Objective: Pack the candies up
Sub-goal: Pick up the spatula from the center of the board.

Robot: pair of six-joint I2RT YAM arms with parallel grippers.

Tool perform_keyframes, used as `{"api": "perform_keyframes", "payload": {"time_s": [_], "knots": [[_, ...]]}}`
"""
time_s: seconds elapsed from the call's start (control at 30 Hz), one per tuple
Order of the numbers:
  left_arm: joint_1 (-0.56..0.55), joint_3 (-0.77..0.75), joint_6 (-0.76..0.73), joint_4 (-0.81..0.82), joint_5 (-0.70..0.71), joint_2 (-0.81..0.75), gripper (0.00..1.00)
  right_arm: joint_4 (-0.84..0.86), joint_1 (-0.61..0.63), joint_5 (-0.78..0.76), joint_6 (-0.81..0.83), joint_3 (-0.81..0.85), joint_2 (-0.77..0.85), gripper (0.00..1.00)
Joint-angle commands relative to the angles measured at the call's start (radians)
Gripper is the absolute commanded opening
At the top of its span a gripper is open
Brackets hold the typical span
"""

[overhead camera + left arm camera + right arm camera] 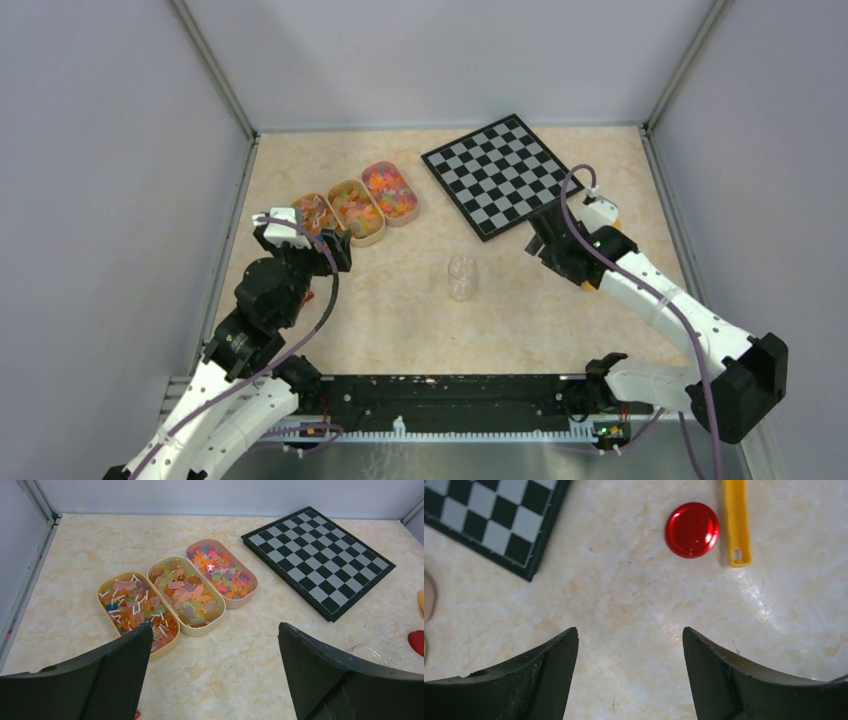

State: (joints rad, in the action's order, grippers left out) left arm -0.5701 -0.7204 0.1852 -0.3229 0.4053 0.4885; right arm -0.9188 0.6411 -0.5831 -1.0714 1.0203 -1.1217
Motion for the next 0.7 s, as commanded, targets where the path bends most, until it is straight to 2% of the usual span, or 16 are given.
{"api": "perform_keyframes", "payload": {"time_s": [0.0,0.17,0.37,0.5,0.6,0.67], "knots": [[0.001,0.006,0.009,0.033,-0.009,0.003,0.99,-0.132,-0.082,-0.026,-0.191,-0.04,-0.044,0.74],[0.001,0.007,0.008,0.034,-0.005,0.006,0.99,-0.127,-0.195,0.045,-0.223,-0.09,-0.105,0.7],[0.001,0.006,0.007,0.032,-0.006,0.015,0.99,-0.1,-0.312,0.02,-0.225,-0.139,-0.193,0.59],[0.0,0.004,0.007,0.029,-0.004,0.014,0.99,0.013,-0.381,-0.002,-0.124,-0.161,-0.222,0.47],[0.0,0.004,0.008,0.027,0.0,0.009,0.99,0.087,-0.407,-0.015,-0.044,-0.168,-0.224,0.46],[0.0,0.004,0.008,0.027,0.0,0.006,0.99,0.128,-0.42,-0.015,0.004,-0.174,-0.215,0.48]]}}
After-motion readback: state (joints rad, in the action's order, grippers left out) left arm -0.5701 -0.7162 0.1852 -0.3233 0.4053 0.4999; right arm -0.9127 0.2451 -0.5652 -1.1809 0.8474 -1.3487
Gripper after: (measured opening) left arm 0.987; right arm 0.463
